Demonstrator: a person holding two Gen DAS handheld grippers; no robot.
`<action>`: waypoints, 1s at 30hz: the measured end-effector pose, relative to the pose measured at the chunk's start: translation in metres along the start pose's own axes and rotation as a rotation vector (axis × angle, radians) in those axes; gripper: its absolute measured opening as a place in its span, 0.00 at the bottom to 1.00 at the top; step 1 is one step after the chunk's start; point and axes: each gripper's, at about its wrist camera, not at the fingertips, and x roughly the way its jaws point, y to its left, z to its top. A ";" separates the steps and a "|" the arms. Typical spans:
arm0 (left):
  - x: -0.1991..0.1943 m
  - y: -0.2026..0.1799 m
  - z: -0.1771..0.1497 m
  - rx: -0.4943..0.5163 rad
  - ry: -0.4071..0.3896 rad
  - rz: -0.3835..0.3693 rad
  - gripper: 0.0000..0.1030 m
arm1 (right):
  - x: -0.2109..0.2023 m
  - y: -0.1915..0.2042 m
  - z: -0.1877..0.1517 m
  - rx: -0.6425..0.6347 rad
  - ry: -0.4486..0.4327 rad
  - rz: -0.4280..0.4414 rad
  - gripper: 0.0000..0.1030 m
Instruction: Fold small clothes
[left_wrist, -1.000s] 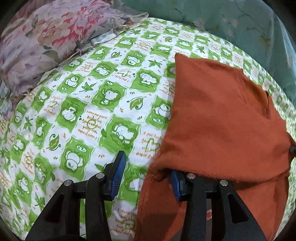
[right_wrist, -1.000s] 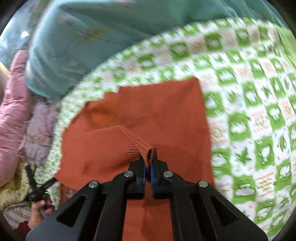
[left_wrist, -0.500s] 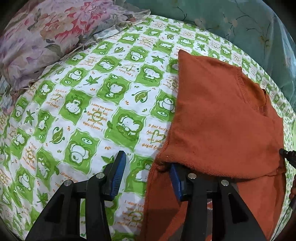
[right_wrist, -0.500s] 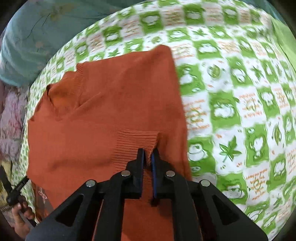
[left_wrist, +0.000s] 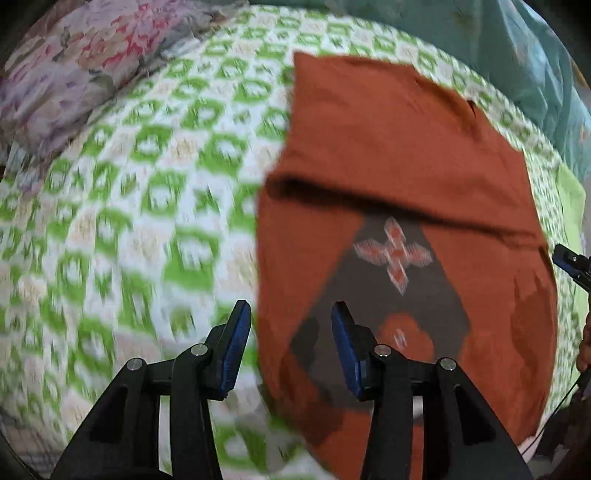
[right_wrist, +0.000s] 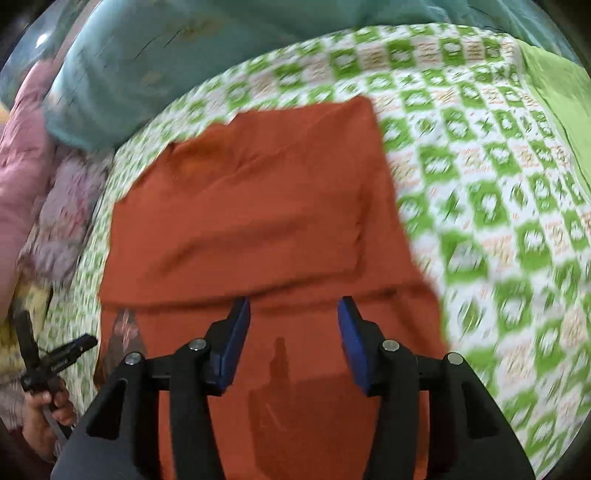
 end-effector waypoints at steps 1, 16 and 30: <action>-0.004 -0.004 -0.008 -0.002 0.014 0.013 0.48 | 0.002 0.007 -0.005 -0.003 0.005 0.006 0.49; 0.010 -0.038 -0.056 -0.114 0.358 -0.210 0.62 | -0.034 0.008 -0.105 0.050 0.043 0.030 0.50; -0.016 -0.054 -0.082 0.098 0.253 -0.111 0.07 | -0.076 -0.028 -0.128 0.134 -0.023 -0.033 0.50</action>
